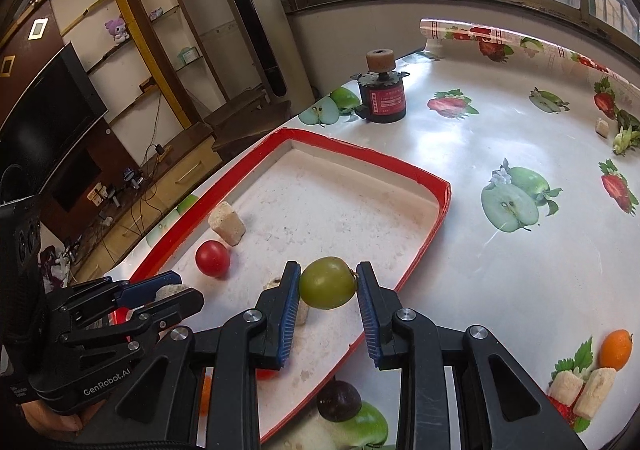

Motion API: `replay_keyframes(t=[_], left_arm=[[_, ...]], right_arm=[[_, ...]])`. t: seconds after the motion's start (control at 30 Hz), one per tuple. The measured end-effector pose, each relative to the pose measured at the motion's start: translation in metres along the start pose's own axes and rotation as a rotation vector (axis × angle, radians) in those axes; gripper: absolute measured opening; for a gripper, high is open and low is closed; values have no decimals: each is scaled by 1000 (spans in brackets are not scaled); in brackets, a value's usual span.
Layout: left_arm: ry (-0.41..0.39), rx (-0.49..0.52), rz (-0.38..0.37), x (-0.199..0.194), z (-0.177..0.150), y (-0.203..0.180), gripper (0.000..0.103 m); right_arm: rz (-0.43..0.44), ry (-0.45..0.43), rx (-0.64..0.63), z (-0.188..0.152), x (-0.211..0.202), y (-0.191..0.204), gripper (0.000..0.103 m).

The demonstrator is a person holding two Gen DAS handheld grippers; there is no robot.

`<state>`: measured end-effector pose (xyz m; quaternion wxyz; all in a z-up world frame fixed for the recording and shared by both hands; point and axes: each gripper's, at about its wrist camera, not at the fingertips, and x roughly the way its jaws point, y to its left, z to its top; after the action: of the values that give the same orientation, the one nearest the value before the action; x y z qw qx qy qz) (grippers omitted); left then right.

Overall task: Organize fruits
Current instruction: 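Carry the bread chunk and grape into the tray and open both grippers, then move both grippers back toward the orange and bread chunks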

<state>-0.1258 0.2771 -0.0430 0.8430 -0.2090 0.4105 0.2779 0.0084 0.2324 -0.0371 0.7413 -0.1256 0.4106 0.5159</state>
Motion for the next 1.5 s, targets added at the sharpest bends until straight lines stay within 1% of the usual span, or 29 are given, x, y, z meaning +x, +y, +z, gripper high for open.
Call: replay_keyframes(t=[0.17, 0.37, 0.63, 0.7, 0.73, 0.77, 0.8, 0.83, 0.9, 1.03, 1.17, 1.3, 1.4, 1.5], left_arm=[[22, 0, 9, 10, 0, -2, 30], [46, -4, 19, 20, -1, -3, 30], [50, -14, 57, 22, 1, -2, 30], [53, -17, 61, 22, 1, -1, 31], [53, -16, 65, 21, 0, -1, 36], [51, -15, 73, 21, 0, -1, 49], [47, -15, 86, 20, 0, -1, 55], [41, -17, 92, 19, 0, -1, 59], [48, -18, 90, 20, -1, 0, 59], [66, -20, 101, 23, -4, 2, 59], [61, -19, 102, 18, -4, 2, 59], [46, -20, 92, 10, -3, 0, 59], [34, -14, 78, 4, -3, -5, 59], [22, -2, 66, -2, -2, -12, 59]], right_arm=[[-4, 21, -7, 10, 21, -1, 30], [-4, 63, -16, 7, 44, -3, 30], [5, 64, 11, 5, 46, -9, 32], [7, 65, 14, 5, 45, -9, 35], [5, 65, 12, 5, 44, -9, 36], [5, 64, 11, 5, 44, -9, 40], [7, 62, 10, 4, 43, -8, 42], [8, 61, 8, 4, 43, -8, 42], [7, 61, 7, 4, 42, -7, 43], [11, 55, 4, 4, 38, -6, 43], [13, 37, 3, 4, 27, -5, 43], [15, 7, 3, 2, 7, -6, 43], [4, -18, 12, -2, -11, -12, 47], [-9, -40, 29, -8, -28, -21, 48]])
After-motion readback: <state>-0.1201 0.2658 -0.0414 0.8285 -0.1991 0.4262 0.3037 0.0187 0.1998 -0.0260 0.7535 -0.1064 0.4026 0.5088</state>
